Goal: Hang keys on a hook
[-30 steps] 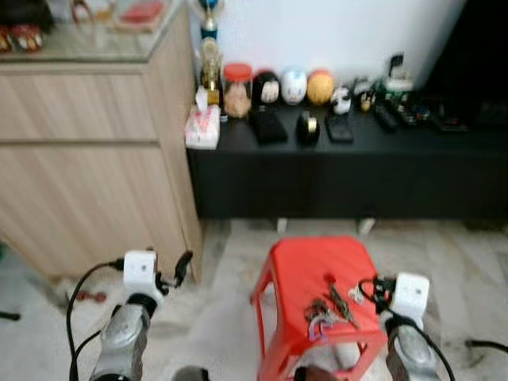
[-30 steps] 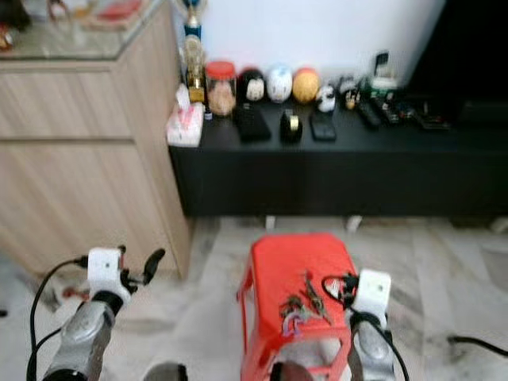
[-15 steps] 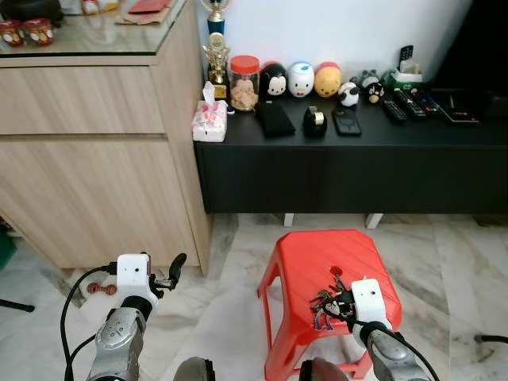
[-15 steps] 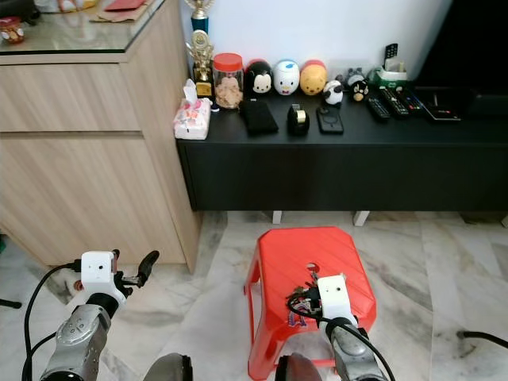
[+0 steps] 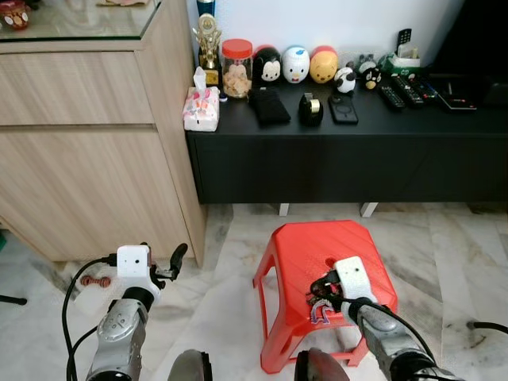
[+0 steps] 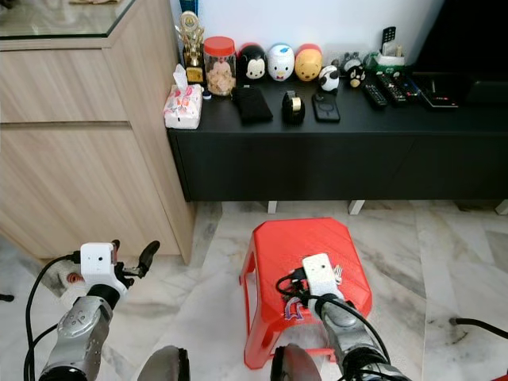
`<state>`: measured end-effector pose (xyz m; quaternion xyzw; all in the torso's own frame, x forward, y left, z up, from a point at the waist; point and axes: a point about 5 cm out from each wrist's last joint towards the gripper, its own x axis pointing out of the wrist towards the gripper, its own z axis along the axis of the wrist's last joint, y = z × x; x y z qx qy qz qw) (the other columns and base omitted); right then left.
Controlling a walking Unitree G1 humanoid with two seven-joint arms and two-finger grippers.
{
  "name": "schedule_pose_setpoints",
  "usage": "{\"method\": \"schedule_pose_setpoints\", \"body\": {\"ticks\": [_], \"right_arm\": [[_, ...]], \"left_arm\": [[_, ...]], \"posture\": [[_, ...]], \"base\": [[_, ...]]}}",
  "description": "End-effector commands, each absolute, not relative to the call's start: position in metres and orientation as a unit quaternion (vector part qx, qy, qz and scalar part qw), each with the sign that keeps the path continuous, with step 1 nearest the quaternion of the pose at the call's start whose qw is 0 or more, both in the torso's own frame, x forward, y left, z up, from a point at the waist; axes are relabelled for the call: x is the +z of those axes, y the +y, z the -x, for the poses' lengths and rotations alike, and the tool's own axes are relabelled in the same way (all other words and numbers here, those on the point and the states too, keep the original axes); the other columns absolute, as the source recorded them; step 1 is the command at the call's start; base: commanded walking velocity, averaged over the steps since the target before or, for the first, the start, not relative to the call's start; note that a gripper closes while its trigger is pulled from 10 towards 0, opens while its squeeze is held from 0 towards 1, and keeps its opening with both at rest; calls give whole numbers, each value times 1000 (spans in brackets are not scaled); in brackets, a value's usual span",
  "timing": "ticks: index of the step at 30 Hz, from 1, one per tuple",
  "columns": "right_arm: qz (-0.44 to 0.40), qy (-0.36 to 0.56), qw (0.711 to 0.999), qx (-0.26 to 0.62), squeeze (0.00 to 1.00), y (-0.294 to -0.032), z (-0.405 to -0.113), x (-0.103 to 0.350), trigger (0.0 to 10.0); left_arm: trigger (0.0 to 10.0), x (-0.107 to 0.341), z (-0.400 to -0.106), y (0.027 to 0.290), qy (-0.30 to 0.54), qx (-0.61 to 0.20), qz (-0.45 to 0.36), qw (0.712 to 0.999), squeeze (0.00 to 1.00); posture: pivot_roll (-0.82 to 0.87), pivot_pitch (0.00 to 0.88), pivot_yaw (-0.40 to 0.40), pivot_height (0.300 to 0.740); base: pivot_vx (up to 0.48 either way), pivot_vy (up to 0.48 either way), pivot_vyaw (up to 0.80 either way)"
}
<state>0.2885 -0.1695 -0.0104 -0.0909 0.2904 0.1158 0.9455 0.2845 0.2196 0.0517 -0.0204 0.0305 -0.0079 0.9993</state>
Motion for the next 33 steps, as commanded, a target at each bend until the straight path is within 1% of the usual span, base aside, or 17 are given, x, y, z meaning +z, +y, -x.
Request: {"method": "schedule_pose_setpoints", "body": {"ticks": [1,8,11,15,25,26,27,28,29,30,32,33], "right_arm": [[102,299,941,120,0,-173,-289,-10,10000],[106,297,941,120,0,-175,-292,-8,10000],[99,287,945,126,0,-171,-295,-5,10000],[100,284,944,134,0,-167,-296,-4,10000],[103,282,944,135,0,-170,-296,-3,10000],[106,282,944,134,0,-171,-296,-3,8980],[106,282,944,134,0,-171,-296,-3,8980],[110,282,944,132,0,-172,-296,-3,7412],[111,282,944,130,0,-173,-295,-4,4000],[111,283,944,128,0,-174,-295,-4,1412],[113,282,945,124,0,-174,-296,-3,0],[113,282,945,124,0,-174,-296,-3,0]], "left_arm": [[10000,51,-281,218,31,-5,28,999,0],[10000,54,-277,214,23,-3,39,999,0],[10000,59,-275,212,16,-9,36,999,0],[10000,64,-273,209,8,-13,32,999,0],[10000,68,-264,202,10,-18,34,999,0],[10000,69,-263,203,11,-16,35,999,0],[10000,69,-263,203,11,-16,35,999,0],[10000,69,-262,203,11,-14,35,999,0],[10000,68,-261,203,11,-14,35,999,0],[10000,68,-260,203,11,-13,36,999,0],[10000,68,-258,203,11,-13,36,999,0],[10000,68,-258,203,11,-13,36,999,0]], "posture": [[147,189,-79,636],[154,216,-84,636],[161,235,-89,636],[163,242,-93,636],[162,258,-98,636],[163,261,-100,636],[163,261,-100,636],[163,264,-101,636],[163,263,-101,636],[163,265,-101,636],[163,268,-102,636],[163,268,-102,636]], "base": [[0,0,0],[0,0,0],[0,0,0],[0,0,0],[0,0,0],[0,0,0],[0,0,0],[0,0,0],[0,0,0],[0,0,0],[0,0,0],[0,0,0]]}}
